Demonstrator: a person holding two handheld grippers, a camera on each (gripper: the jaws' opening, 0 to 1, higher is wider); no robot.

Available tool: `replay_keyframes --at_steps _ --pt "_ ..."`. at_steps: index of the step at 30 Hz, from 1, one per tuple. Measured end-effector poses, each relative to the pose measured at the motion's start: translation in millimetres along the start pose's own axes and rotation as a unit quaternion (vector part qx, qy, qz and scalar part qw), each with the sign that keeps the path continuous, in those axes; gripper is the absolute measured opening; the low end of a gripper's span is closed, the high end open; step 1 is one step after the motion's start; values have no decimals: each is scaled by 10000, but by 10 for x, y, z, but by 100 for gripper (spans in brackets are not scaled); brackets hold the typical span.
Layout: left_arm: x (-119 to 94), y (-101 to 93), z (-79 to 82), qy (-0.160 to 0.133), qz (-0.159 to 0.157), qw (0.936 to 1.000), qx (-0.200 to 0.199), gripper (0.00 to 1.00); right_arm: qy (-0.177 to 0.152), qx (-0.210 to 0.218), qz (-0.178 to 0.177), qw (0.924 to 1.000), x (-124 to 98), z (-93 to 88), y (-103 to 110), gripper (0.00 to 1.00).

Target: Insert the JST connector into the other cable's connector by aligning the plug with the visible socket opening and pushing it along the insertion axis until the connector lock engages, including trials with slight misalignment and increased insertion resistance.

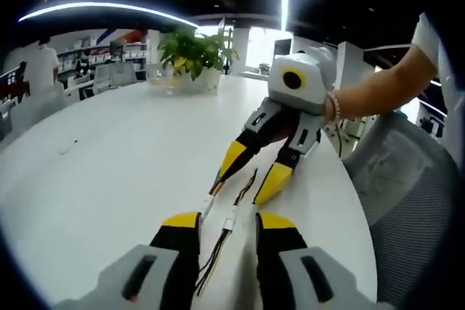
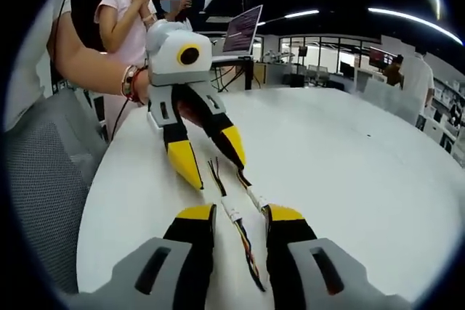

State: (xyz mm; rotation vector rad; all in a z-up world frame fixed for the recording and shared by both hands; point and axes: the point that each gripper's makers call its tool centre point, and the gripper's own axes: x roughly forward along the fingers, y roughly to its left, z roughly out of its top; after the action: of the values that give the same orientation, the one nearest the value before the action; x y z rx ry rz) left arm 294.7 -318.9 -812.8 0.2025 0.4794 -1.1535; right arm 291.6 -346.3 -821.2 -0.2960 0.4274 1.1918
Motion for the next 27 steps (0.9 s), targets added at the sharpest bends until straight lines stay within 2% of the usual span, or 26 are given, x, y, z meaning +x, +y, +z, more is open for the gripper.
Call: replay_keyframes --at_steps 11,27 --pt "-255 23 177 -333 410 9985 -119 47 -80 9 -246 9997 -187 151 7 36" --pt "-690 16 382 -753 1009 9918 -204 64 -276 -34 -727 9970 -541 354 0 52"
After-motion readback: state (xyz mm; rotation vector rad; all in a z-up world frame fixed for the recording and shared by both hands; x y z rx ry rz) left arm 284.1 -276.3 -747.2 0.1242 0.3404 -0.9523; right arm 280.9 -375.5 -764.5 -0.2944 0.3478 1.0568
